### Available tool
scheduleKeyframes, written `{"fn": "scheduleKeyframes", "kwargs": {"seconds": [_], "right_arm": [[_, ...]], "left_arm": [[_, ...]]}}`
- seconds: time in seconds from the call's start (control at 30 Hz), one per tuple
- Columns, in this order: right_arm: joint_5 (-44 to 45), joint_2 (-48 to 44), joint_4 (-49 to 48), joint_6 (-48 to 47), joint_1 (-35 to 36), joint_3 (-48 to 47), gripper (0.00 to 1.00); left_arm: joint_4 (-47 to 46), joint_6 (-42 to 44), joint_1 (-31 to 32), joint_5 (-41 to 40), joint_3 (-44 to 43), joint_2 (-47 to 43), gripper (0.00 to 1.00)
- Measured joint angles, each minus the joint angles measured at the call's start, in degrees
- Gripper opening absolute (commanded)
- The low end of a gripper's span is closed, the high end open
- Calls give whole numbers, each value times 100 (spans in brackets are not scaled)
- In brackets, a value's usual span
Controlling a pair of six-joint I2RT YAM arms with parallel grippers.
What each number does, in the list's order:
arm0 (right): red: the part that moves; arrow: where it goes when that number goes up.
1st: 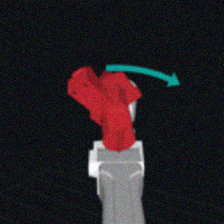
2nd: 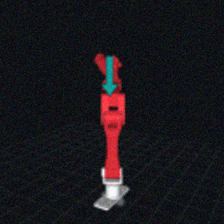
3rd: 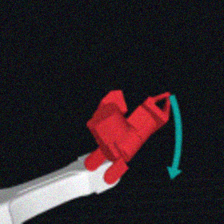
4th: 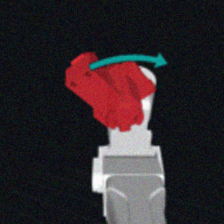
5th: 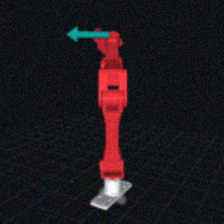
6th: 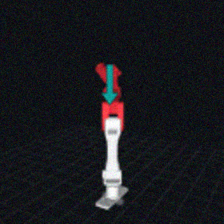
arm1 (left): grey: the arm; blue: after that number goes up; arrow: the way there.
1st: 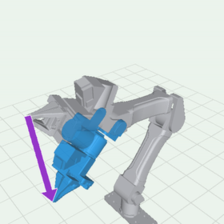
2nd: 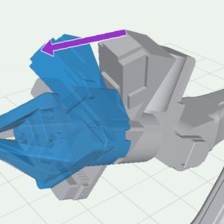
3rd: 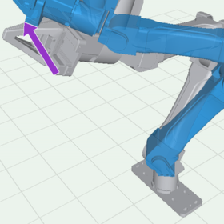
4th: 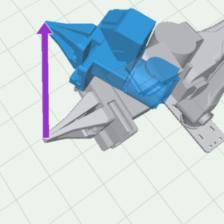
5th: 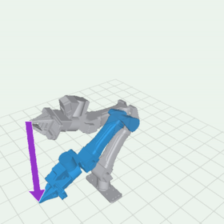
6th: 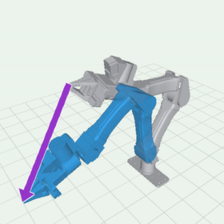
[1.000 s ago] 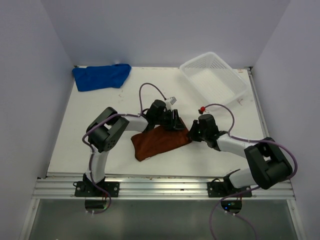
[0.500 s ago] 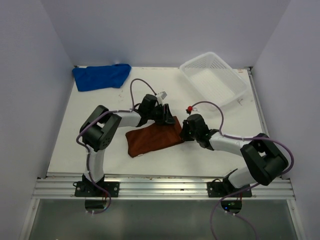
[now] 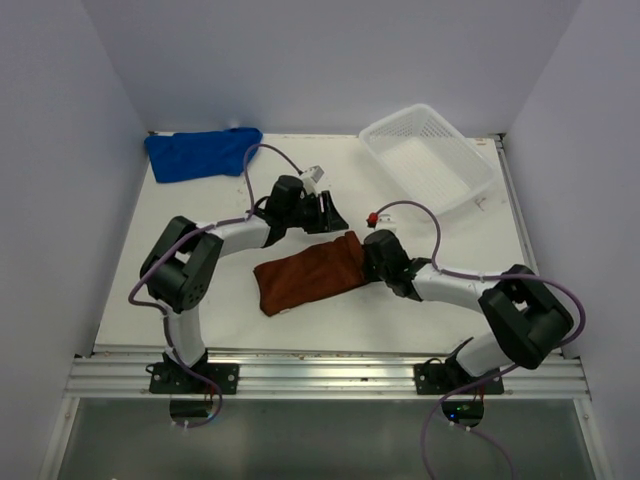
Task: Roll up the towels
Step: Roll the towel
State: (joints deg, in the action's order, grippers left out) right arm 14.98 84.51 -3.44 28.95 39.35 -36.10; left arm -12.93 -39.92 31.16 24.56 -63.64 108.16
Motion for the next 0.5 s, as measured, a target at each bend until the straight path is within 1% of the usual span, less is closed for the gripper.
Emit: {"fn": "scheduleKeyframes", "kwargs": {"seconds": [0.2,0.37,0.5], "right_arm": [[160,146,-22,11,66,-55,0],[284,146,-55,22,164,-55,0],[361,146,-83,42,214,-55,0]], "left_arm": [[-28,-216,131,125,-57,42,57],[-98,-326,365,129,-269,363,57],[-70,-398,428,127,-321,623,57]]}}
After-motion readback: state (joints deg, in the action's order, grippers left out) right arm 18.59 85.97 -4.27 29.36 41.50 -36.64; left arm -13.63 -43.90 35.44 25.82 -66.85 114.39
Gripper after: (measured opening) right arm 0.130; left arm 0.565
